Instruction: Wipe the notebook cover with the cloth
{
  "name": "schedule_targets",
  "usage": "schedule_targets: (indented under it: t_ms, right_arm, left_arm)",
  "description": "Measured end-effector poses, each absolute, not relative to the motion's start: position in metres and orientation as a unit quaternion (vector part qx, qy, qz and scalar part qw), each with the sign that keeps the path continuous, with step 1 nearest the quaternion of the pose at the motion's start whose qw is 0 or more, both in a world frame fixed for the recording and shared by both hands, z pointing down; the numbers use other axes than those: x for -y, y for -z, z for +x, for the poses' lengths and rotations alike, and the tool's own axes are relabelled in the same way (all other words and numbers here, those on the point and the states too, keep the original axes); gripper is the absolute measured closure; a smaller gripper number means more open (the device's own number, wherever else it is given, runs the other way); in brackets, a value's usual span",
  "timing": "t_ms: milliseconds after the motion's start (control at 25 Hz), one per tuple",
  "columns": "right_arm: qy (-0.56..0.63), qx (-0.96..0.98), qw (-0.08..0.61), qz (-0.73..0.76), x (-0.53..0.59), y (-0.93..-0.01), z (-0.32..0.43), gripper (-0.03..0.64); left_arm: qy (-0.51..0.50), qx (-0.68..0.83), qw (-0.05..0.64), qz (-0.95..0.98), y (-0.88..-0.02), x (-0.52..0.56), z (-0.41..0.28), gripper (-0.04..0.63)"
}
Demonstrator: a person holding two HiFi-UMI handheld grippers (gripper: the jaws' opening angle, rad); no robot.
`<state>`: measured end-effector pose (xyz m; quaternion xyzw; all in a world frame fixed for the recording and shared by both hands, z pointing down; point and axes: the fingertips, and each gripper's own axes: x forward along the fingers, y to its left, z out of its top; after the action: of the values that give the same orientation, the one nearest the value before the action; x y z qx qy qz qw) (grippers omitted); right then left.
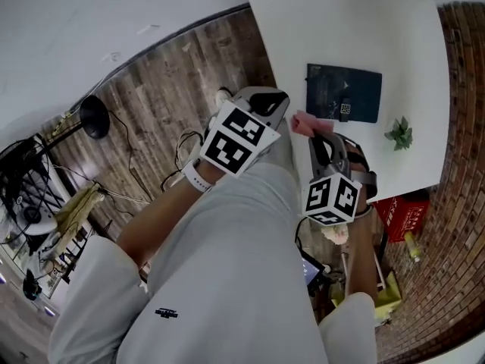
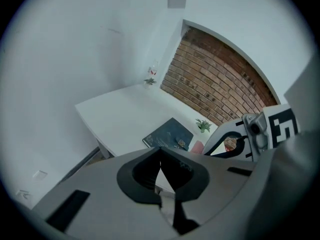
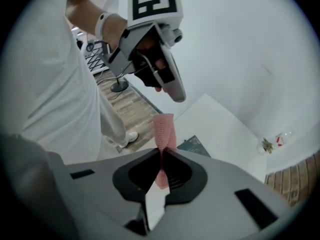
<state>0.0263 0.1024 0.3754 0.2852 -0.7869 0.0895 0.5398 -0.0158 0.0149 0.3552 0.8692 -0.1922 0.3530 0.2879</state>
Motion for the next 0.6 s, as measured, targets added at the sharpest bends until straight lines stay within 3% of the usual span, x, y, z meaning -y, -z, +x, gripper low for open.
schedule_targets:
  t_ms: [240,600]
  right_arm:
    - [-0.116,0.766,0.487,0.402,-0.086,-0.326,0.029,0.589]
    - [-0.146,0.715,0.351,0.586,-0.058,-0.245,0.054,0.589]
  left_arm:
    - [-0.329,0.186,0.256,0.889,-0.317,-0.015,-0.036,0.577]
    - [-0.279,0.186,0.228,0.914,-0.258,-0.010,-0.061,0.576]
